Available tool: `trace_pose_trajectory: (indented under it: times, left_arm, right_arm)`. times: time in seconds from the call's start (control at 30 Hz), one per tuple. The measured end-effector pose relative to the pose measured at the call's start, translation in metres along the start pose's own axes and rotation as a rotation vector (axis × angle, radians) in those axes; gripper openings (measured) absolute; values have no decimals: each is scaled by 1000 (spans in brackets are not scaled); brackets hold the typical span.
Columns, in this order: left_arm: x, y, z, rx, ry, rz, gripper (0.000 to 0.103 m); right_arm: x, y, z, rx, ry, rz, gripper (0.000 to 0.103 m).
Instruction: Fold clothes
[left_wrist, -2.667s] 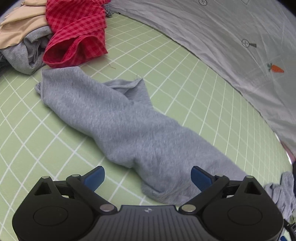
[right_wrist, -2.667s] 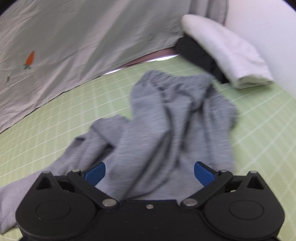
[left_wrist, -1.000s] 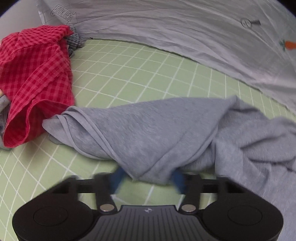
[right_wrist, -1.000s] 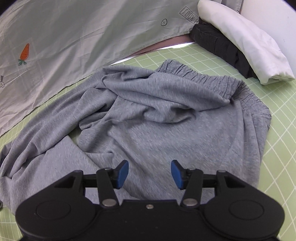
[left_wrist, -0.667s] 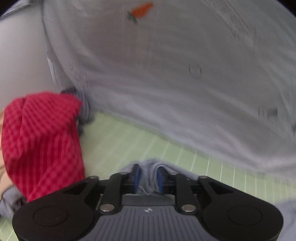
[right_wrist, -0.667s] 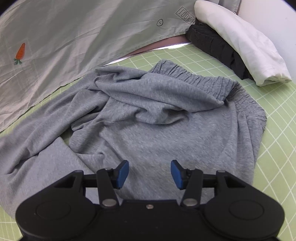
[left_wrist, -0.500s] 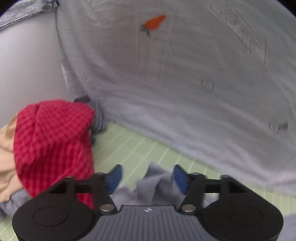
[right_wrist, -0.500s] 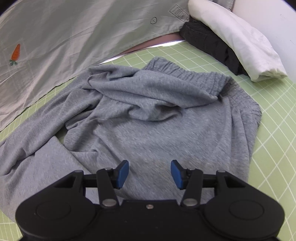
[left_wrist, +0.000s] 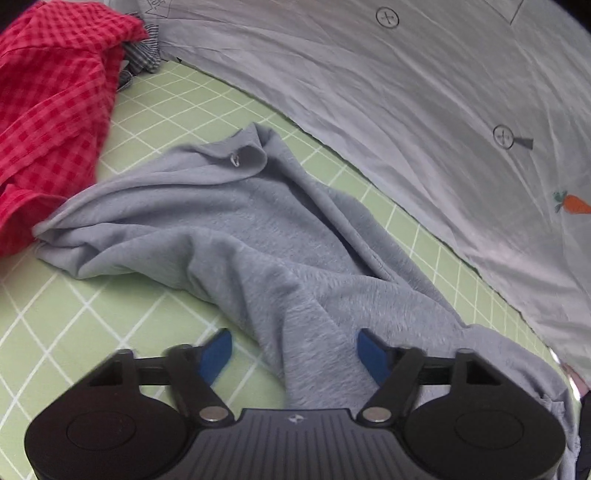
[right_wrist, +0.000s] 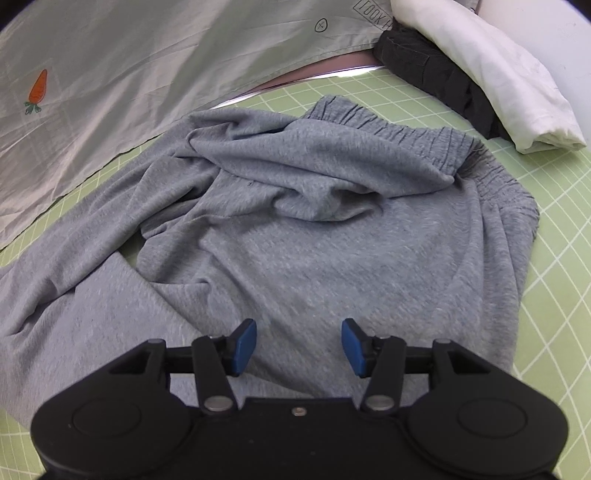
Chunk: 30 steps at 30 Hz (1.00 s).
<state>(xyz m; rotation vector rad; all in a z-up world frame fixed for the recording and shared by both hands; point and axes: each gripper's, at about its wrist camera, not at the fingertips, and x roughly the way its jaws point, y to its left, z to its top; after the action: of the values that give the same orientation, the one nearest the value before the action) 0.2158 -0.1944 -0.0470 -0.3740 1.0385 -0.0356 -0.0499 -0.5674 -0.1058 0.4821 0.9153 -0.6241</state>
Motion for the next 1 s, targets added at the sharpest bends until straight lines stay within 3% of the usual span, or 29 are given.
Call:
trace_pose_trajectory:
  times: [0.03,0.07,0.17,0.3,0.47,0.6,0.73,0.8,1.0]
  left_arm:
    - [1,-1,-1,6,19,10,8]
    - [-3,1,-4,13,18,17,1]
    - [-22,10,-17,34,0,33,1]
    - [-59,49,-56,6,8,30,1]
    - [-107,102,-122,12,65,77,1]
    - [-137,139,-162,-31,124,60,6]
    - [-153,167,-169,-101,91,78,15]
    - [-158,177,-164,-129,63,87,30]
    - [-157,200,-146,-152,46,146,35]
  right_arm:
    - [-3,-1,-1,5,-4,3,52]
    - [-5,-2,-2,9,-9,6,52]
    - [-17,-7,-7,13,-28,2,52]
    - [-35,-18,-17,29,-56,13,52]
    - [-56,-24,-40,21,-68,42,52]
    - [-64,-23,-66,-3,-33,67,52]
    - [-70,-16,-85,-45,-5,78,52]
    - [-73,-9,-90,-62,0,88,55]
    - [-84,25,-90,-106,-48,141,59]
